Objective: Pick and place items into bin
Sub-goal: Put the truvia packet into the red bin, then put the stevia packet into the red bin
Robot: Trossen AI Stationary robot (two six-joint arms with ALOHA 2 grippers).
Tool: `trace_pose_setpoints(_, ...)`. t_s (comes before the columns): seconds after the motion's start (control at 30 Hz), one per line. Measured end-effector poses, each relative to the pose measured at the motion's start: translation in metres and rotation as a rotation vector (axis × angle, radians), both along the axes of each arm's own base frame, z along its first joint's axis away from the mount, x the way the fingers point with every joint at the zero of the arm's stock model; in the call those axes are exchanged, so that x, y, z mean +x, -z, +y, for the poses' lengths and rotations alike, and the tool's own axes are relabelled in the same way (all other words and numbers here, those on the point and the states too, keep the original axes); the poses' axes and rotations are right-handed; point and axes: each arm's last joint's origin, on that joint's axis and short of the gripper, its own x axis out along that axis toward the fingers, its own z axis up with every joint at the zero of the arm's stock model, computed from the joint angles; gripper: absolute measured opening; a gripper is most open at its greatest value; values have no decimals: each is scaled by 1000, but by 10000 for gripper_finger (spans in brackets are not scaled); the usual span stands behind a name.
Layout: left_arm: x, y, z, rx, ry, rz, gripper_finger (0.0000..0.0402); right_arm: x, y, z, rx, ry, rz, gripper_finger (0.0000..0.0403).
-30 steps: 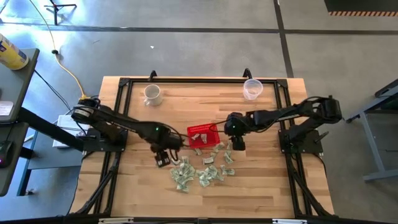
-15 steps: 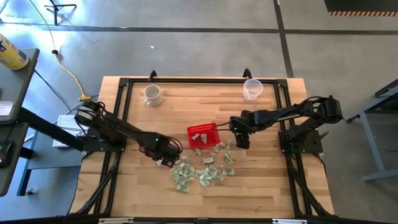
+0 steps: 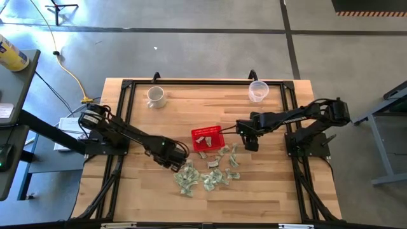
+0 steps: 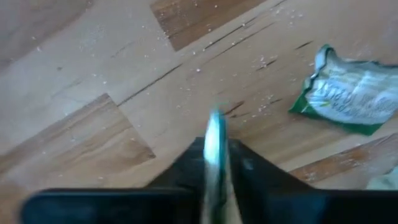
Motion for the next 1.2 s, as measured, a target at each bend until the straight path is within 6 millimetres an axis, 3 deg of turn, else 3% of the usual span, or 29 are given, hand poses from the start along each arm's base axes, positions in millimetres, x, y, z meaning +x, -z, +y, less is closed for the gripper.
trace_pose_setpoints(0.07, 0, 0, 1, 9, 36, 2, 38, 0, 0, 0, 3, 10, -2, 190)
trace_pose_setpoints(0.2, 9, -12, 11, 45, 120, -3, 32, -1, -7, 1, 0, 33, -38, 190)
trace_pose_setpoints(0.33, 29, -37, 41, 183, 210, -73, 46, -9, -24, 1, -81, 79, -93, 190)
trace_pose_setpoints(0.43, 43, -51, 66, 229, 297, -112, 34, -20, -39, -1, -136, 135, -128, 190)
trace_pose_setpoints(0.6, 78, -84, 107, 265, 468, -391, 33, -38, -57, 1, -111, 194, -168, 190)
trace_pose_setpoints(0.7, 96, -101, 120, 263, 488, -583, 34, -44, -59, 3, -61, 225, -191, 190)
trace_pose_setpoints(0.8, 102, -106, 129, 258, 471, -673, 58, -48, -50, 5, 32, 243, -196, 190)
trace_pose_setpoints(1.0, 109, -97, 133, 41, 475, -752, 134, -48, -24, 12, 110, 215, -258, 190)
trace_pose_setpoints(1.2, 101, -93, 129, -31, 450, -669, 174, -34, -24, 19, 122, 24, -411, 190)
